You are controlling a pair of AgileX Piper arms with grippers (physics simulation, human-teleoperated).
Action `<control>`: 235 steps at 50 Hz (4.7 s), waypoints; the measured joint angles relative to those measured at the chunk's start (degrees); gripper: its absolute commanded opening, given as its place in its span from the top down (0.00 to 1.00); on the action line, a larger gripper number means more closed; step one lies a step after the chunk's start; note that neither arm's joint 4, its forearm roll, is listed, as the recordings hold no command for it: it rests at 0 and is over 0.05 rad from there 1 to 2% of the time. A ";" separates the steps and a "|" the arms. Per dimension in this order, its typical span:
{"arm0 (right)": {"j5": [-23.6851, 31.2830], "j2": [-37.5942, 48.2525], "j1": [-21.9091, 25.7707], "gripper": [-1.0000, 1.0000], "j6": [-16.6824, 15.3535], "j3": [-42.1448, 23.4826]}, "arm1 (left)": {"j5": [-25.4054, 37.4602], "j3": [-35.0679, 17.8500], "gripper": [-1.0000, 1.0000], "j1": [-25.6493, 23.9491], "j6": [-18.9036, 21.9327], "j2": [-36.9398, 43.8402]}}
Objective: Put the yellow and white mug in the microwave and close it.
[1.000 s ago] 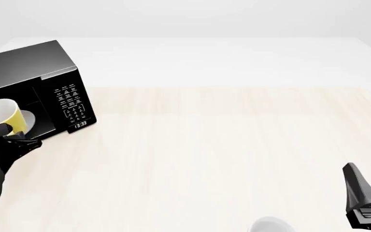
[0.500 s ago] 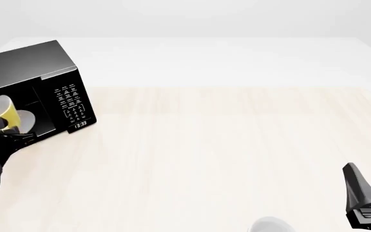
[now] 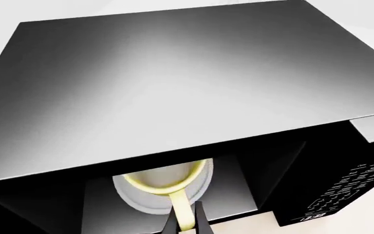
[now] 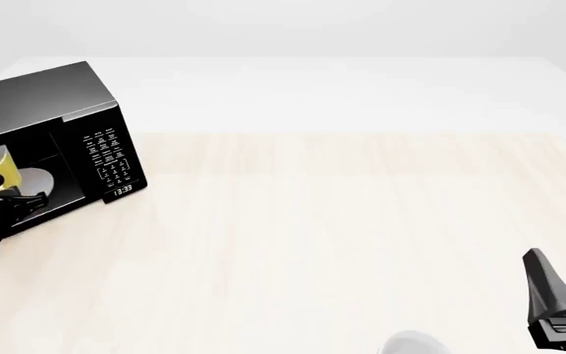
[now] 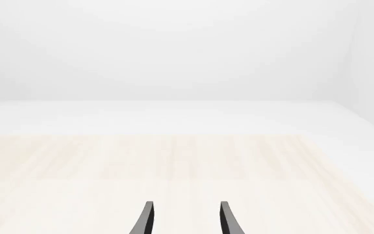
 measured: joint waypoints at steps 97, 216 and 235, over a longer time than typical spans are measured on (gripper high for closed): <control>0.00 0.00 0.00 0.00 0.00 0.00 | -2.05 -0.97 0.00 0.03 2.38 6.80; 0.00 0.00 0.00 0.00 0.00 0.00 | 68.71 -5.02 0.00 0.53 -0.43 -69.41; 0.00 0.00 0.00 0.00 0.00 0.00 | 72.08 -8.68 0.00 8.06 -0.32 -69.84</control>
